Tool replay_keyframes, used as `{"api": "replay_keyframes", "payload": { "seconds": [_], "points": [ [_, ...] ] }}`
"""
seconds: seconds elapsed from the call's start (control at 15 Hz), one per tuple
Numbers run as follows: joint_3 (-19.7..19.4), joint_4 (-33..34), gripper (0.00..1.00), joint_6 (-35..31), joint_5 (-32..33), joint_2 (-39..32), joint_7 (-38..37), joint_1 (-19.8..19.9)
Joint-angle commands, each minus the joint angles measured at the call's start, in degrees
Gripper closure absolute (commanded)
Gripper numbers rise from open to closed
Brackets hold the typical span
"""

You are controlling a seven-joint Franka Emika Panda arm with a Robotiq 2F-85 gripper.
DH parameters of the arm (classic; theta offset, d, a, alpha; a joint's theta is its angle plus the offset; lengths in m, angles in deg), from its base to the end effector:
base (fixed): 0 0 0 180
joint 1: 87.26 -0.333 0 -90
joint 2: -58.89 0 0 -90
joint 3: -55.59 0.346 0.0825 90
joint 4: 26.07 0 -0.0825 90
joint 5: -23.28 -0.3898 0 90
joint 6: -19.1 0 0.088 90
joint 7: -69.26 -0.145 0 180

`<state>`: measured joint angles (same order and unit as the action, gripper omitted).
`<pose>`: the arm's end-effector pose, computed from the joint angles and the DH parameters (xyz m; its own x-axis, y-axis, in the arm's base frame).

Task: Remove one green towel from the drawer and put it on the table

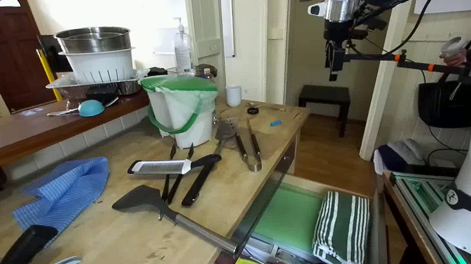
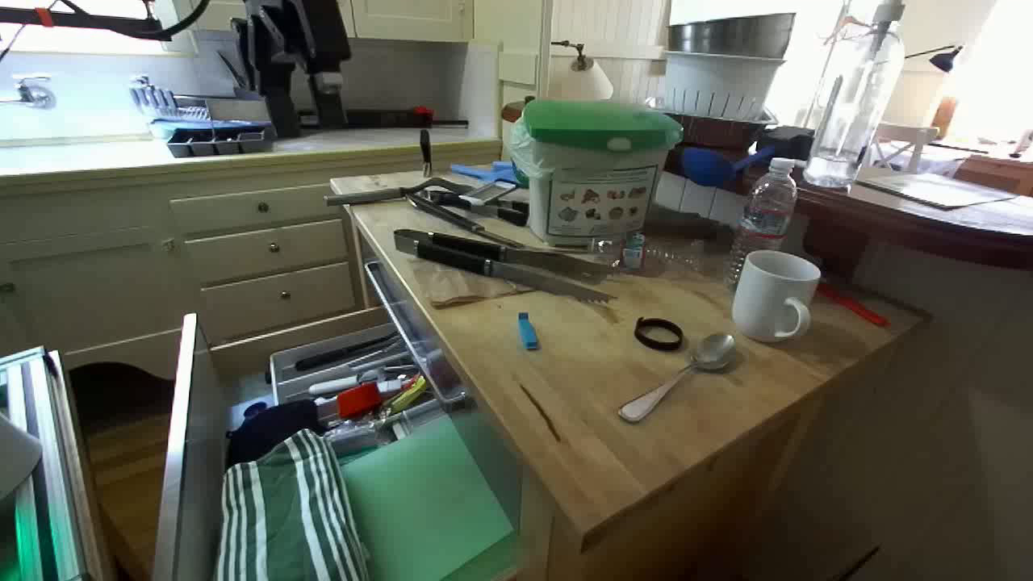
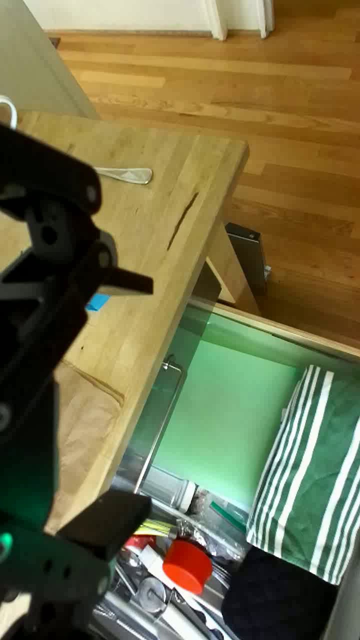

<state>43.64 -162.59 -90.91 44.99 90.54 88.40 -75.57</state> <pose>0.3407 -0.2007 0.5121 0.9980 0.0607 -0.0171 0.0630 -0.9629 0.2624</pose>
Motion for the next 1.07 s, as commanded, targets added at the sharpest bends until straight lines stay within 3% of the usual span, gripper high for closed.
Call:
{"api": "replay_keyframes", "payload": {
  "seconds": [0.0,0.27,0.8,1.0],
  "points": [
    [-0.42,0.15,0.00,0.25,0.22,0.03,-0.20,-0.57],
    [-0.42,0.15,0.00,0.25,0.22,0.03,-0.20,-0.57],
    [2.17,-15.43,0.00,-11.05,6.48,2.62,9.02,-6.11],
    [1.64,-22.77,0.00,-19.20,11.08,3.42,12.28,-6.38]
  ]
}}
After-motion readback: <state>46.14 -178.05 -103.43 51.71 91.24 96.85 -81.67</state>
